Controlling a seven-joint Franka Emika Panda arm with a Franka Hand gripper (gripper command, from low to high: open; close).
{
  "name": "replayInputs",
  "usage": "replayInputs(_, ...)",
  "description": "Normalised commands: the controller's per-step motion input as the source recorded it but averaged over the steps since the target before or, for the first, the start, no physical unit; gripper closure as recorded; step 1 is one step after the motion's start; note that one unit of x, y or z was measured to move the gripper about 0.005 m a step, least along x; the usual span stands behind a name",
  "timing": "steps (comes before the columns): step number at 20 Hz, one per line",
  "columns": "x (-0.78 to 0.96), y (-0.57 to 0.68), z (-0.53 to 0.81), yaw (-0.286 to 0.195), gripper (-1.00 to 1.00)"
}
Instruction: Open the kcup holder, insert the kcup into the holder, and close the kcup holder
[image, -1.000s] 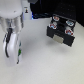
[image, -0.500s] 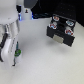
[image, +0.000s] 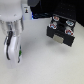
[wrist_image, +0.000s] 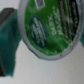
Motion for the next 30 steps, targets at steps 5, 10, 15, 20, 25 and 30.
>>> replayInputs(5,0.0,0.03,0.18,0.0,1.0)
replayInputs(10,0.05,0.35,0.86,0.012,1.0)
replayInputs(15,0.03,0.54,0.78,0.023,1.0)
replayInputs(20,0.0,0.61,0.68,0.024,1.0)
replayInputs(25,0.0,0.62,0.66,0.026,1.0)
replayInputs(30,0.0,0.65,0.61,0.018,1.0)
